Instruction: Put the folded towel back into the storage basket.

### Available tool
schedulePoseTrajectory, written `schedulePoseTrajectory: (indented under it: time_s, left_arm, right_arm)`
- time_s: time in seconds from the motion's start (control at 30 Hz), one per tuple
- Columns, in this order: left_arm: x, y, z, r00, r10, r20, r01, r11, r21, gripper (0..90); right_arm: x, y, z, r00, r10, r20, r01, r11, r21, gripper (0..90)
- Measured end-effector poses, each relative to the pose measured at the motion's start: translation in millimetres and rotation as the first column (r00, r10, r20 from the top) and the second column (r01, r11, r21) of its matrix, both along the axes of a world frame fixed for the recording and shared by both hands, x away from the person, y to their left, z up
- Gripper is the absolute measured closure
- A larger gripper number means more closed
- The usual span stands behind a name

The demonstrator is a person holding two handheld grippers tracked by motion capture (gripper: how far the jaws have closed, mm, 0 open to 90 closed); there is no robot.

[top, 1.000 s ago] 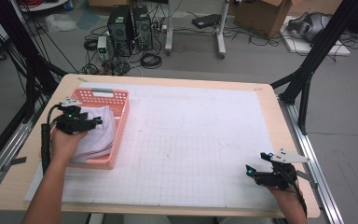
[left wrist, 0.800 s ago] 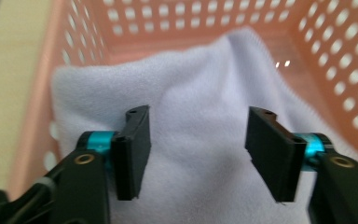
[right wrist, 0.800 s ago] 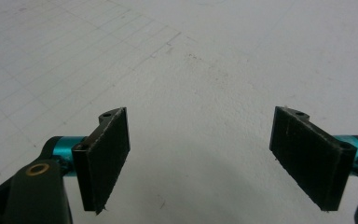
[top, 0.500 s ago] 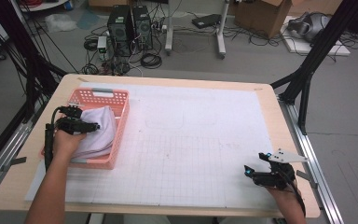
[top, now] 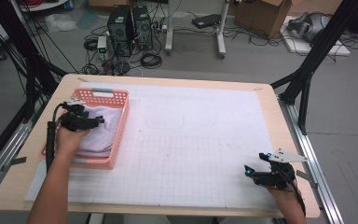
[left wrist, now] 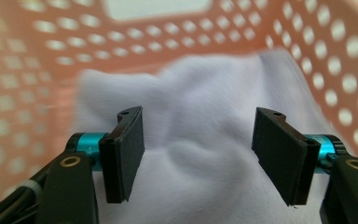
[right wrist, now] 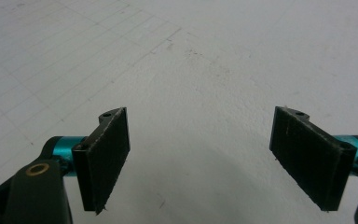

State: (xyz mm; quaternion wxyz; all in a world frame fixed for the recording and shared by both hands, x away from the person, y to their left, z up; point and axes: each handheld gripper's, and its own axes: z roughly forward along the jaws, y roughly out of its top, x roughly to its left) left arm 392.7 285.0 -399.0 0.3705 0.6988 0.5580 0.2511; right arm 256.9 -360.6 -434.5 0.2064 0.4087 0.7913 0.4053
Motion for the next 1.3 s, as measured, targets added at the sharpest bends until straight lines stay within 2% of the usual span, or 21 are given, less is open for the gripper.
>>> schedulePoseTrajectory:
  time_s: [0.07,0.17,0.27,0.37,0.4,0.47,0.5,0.53,0.6,0.63,0.7,0.73,0.8,0.83,0.9,0.93,1.1,1.13,1.17,1.23,1.3]
  left_arm:
    - [-2.2,5.0,1.4,0.9996,0.024,-0.013,-0.023,0.9995,0.020,44.4]
    - [-0.1,9.9,-5.2,0.9954,0.031,-0.091,-0.025,0.9978,0.062,51.0]
    - [3.7,8.9,-12.7,0.9869,0.059,-0.150,-0.048,0.9957,0.079,50.7]
    - [6.4,5.8,-15.6,0.9840,0.097,-0.149,-0.076,0.9875,0.138,49.0]
    - [6.8,5.3,-15.5,0.9832,0.107,-0.148,-0.087,0.9871,0.135,47.5]
    - [5.5,6.3,-13.0,0.9844,0.113,-0.135,-0.097,0.9883,0.118,45.4]
    - [3.9,7.6,-10.7,0.9872,0.109,-0.116,-0.098,0.9908,0.094,43.3]
    - [1.8,8.7,-7.5,0.9903,0.102,-0.093,-0.098,0.9940,0.048,39.7]
    - [-5.2,10.3,1.1,0.9966,0.083,-0.007,-0.083,0.9959,-0.037,37.1]
    - [-9.9,10.8,5.6,0.9957,0.079,0.048,-0.075,0.9940,-0.079,36.6]
    - [-18.9,9.4,11.9,0.9876,0.082,0.134,-0.060,0.9855,-0.158,31.2]
    - [-22.9,8.1,14.4,0.9818,0.073,0.175,-0.041,0.9826,-0.181,28.2]
    - [-30.4,4.3,19.9,0.9711,0.036,0.236,0.012,0.9799,-0.199,23.8]
    - [-34.2,2.1,22.9,0.9638,0.021,0.266,0.036,0.9769,-0.211,20.3]
    - [-42.1,-2.7,28.9,0.9429,-0.001,0.333,0.080,0.9708,-0.226,19.6]
    - [-45.4,-5.5,31.3,0.9350,-0.012,0.354,0.103,0.9656,-0.239,19.6]
    - [-61.0,-27.0,37.7,0.9067,-0.084,0.413,0.200,0.9481,-0.247,21.3]
    - [-64.0,-32.3,38.7,0.8990,-0.101,0.426,0.221,0.9442,-0.244,21.3]
    - [-66.5,-38.0,39.7,0.8914,-0.118,0.438,0.246,0.9374,-0.247,21.3]
    - [-71.8,-49.0,42.6,0.8776,-0.151,0.455,0.283,0.9291,-0.238,21.5]
    - [-77.2,-60.6,44.7,0.8622,-0.187,0.471,0.331,0.9109,-0.246,21.5]
  right_arm:
    - [-0.2,0.0,-0.7,1.0000,-0.004,-0.005,0.004,1.000,0.001,19.1]
    - [0.2,1.7,-0.7,1.0000,0.005,-0.004,-0.005,1.000,-0.003,19.3]
    - [-0.4,3.4,-0.1,0.9999,0.010,-0.005,-0.010,1.000,-0.003,19.3]
    - [-0.2,3.0,-0.6,0.9999,0.009,-0.007,-0.009,1.000,-0.004,19.3]
    - [-0.2,2.6,-0.8,0.9999,0.011,-0.008,-0.011,1.000,-0.005,19.3]
    - [-0.4,1.8,-0.8,0.9999,0.010,-0.007,-0.010,1.000,-0.004,19.3]
    - [-0.7,1.0,-0.4,0.9999,0.010,-0.005,-0.010,1.000,-0.003,19.3]
    - [-1.1,0.5,0.0,1.0000,0.005,-0.003,-0.005,1.000,0.002,19.3]
    - [-1.2,-0.9,0.4,1.0000,0.003,0.000,-0.003,1.000,0.011,19.2]
    - [-1.2,-1.4,0.6,1.0000,0.000,0.006,0.000,1.000,0.011,19.3]
    - [-1.6,-1.3,1.3,1.0000,-0.001,0.007,0.001,1.000,0.014,19.3]
    - [-1.6,-1.2,1.7,0.9999,-0.002,0.013,0.002,1.000,0.014,19.2]
    - [-1.8,-1.0,2.4,0.9998,-0.003,0.017,0.003,1.000,0.017,19.2]
    - [-2.2,-1.0,2.8,0.9998,-0.003,0.019,0.003,1.000,0.021,19.2]
    - [-2.8,-1.1,3.6,0.9997,-0.005,0.025,0.004,1.000,0.025,19.3]
    - [-3.1,-1.2,4.0,0.9995,-0.005,0.030,0.005,1.000,0.028,19.2]
    - [-5.2,-3.4,6.2,0.9987,-0.011,0.049,0.009,0.999,0.046,19.3]
    - [-5.8,-3.9,6.7,0.9987,-0.012,0.050,0.010,0.999,0.050,19.3]
    - [-5.9,-4.7,6.8,0.9984,-0.011,0.056,0.008,0.999,0.054,19.3]
    - [-6.1,-5.7,7.1,0.9981,-0.013,0.060,0.009,0.998,0.062,19.3]
    - [-5.9,-6.8,7.2,0.9978,-0.012,0.065,0.008,0.998,0.063,19.3]
